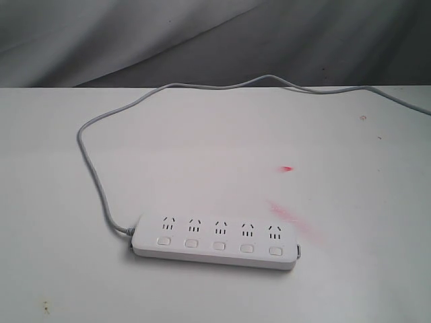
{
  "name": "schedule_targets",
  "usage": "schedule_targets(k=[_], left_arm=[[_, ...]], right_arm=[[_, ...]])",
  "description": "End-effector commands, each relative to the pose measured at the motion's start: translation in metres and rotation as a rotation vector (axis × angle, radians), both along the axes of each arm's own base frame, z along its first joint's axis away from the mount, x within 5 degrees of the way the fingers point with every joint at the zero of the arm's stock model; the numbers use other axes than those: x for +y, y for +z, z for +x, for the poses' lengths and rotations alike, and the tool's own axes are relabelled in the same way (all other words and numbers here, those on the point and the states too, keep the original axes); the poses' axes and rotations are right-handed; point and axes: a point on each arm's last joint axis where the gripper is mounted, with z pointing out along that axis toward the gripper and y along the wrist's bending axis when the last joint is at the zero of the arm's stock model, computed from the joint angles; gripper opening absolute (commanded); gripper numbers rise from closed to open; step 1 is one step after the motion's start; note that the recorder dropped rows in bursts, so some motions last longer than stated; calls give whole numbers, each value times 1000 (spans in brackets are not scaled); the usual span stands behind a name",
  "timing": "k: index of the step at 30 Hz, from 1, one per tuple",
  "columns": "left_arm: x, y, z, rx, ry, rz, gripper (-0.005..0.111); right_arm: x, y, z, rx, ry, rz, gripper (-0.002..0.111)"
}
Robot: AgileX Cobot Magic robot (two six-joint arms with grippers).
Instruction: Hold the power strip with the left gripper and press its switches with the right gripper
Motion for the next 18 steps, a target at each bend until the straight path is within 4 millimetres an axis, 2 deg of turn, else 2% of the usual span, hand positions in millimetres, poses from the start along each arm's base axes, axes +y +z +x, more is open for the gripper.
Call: schedule_targets(k=[1, 18], left_arm=[[-1, -2, 0, 10, -8, 0, 1], [-1, -2, 0, 10, -9, 2, 1]], right_arm=[[0, -1, 0, -3, -2, -14, 0], [0, -1, 0, -3, -2, -14, 0]])
